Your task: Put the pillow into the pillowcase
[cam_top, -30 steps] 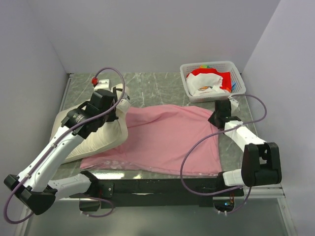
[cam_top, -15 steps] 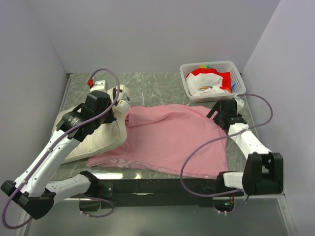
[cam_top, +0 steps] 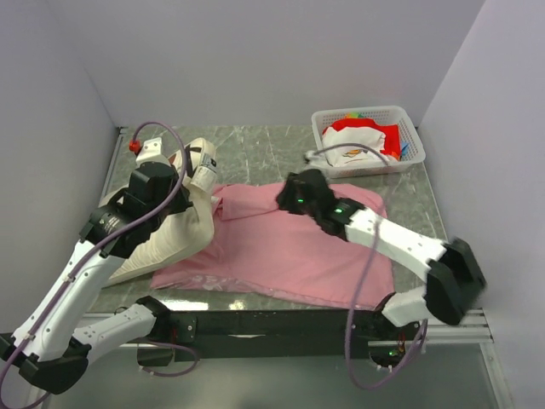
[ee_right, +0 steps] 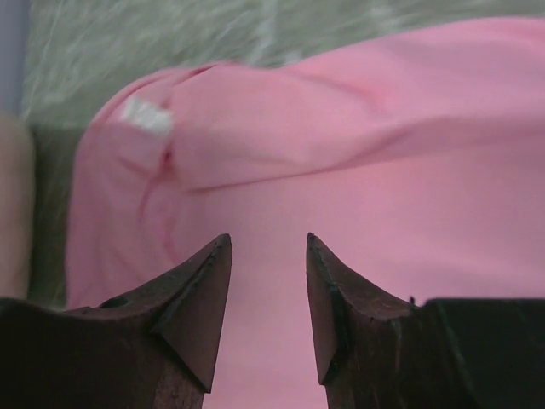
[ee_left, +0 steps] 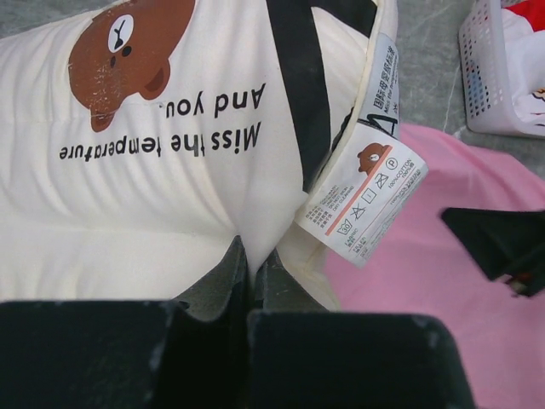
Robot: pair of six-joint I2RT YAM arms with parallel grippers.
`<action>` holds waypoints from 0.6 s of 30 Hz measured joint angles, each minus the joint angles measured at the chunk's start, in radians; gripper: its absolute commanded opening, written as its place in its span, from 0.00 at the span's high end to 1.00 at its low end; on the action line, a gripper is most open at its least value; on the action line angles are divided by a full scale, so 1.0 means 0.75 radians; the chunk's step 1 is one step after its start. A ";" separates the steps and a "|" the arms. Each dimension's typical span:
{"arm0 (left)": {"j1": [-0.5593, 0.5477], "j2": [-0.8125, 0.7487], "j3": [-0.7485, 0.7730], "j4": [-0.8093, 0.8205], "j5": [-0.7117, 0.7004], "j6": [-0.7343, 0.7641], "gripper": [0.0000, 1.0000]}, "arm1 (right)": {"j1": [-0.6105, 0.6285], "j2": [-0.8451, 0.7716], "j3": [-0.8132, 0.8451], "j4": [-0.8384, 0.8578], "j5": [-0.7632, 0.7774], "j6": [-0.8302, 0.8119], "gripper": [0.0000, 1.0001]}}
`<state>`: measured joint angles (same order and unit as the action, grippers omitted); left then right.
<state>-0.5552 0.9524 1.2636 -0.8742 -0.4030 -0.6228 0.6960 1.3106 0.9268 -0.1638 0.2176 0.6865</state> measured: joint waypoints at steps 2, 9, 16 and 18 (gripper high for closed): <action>0.001 -0.004 0.000 0.002 -0.009 -0.008 0.99 | 0.110 0.185 0.147 0.039 0.002 0.013 0.55; 0.004 -0.030 -0.001 0.003 -0.028 -0.034 0.99 | 0.287 0.733 0.599 0.089 -0.011 0.068 0.58; 0.006 -0.068 -0.001 0.023 -0.028 -0.039 0.99 | 0.315 1.015 0.820 0.050 0.049 0.127 0.57; 0.006 -0.073 -0.001 0.030 -0.028 -0.039 0.99 | 0.317 1.053 0.832 0.049 0.064 0.146 0.57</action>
<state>-0.5507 0.8978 1.2633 -0.8516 -0.4240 -0.6518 0.9340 2.1006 1.5505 -0.1268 0.2653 0.7963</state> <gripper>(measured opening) 0.037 0.427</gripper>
